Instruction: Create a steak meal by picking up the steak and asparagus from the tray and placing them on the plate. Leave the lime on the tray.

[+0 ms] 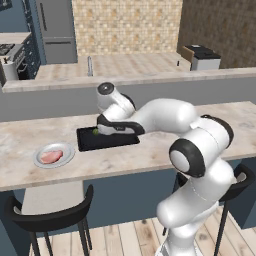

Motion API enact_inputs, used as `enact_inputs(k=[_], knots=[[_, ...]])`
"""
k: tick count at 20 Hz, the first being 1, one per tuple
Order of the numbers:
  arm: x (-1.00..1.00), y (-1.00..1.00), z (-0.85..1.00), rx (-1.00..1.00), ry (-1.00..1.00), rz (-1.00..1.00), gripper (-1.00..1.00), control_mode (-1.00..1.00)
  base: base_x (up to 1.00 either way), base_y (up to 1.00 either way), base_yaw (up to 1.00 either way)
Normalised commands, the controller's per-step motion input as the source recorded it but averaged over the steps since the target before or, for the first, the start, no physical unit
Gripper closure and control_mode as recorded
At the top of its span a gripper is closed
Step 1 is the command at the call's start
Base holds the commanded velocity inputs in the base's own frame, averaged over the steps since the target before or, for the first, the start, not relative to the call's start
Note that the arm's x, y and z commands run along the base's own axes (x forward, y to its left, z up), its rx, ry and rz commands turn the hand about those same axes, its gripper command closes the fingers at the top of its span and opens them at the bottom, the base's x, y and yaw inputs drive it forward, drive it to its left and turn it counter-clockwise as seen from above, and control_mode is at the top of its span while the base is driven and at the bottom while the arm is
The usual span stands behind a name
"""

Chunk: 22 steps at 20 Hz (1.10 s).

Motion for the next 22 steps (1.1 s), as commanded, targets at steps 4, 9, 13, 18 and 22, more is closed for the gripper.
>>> enact_inputs(k=[4, 9, 13, 18, 22], knots=[[0.31, -0.55, 0.02, 0.00, 0.24, -0.20, -1.00, -1.00, 0.00, 0.00, 0.00], [0.33, -0.22, 0.00, 0.00, 0.30, -0.13, -1.00, -1.00, 0.00, 0.00, 0.00], [0.35, -0.03, -0.01, 0.00, 0.20, -0.04, -1.00, -1.00, 0.00, 0.00, 0.00], [0.35, -0.01, -0.20, 0.00, 0.05, 0.00, -1.00, -1.00, 0.00, 0.00, 0.00], [0.39, 0.00, -0.32, 0.00, 0.05, 0.00, -1.00, -1.00, 0.00, 0.00, 0.00]])
